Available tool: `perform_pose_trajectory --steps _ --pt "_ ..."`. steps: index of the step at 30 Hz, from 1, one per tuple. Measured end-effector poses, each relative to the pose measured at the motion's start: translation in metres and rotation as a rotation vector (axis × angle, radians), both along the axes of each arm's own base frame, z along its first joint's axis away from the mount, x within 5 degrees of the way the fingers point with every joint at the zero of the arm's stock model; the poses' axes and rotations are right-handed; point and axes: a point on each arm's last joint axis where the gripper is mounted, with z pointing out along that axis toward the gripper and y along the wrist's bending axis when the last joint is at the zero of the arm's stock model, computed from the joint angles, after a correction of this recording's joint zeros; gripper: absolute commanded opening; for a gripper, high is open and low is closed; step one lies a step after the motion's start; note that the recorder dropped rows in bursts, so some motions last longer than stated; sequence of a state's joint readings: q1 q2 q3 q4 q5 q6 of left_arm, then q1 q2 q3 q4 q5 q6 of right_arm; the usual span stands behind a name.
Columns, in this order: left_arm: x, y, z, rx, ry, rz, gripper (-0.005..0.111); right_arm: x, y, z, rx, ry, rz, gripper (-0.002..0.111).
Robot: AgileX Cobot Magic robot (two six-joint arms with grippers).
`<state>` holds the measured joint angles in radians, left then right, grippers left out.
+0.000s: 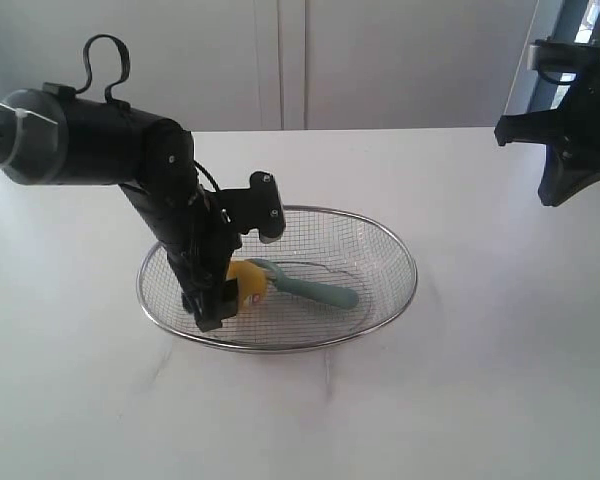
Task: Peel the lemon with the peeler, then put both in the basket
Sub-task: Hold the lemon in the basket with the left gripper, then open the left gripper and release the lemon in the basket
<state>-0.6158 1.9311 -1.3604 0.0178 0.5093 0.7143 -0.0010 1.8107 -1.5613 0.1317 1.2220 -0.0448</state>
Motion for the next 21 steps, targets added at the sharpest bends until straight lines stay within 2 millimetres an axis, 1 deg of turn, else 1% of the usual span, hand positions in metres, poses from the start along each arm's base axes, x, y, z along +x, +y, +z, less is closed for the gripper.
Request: perform_pose_trajectory --steps 21 --pt "-0.0002 0.0002 0.0019 -0.003 -0.004 0.0 0.08 0.0 0.0 0.0 0.0 0.0 0.0 0.0"
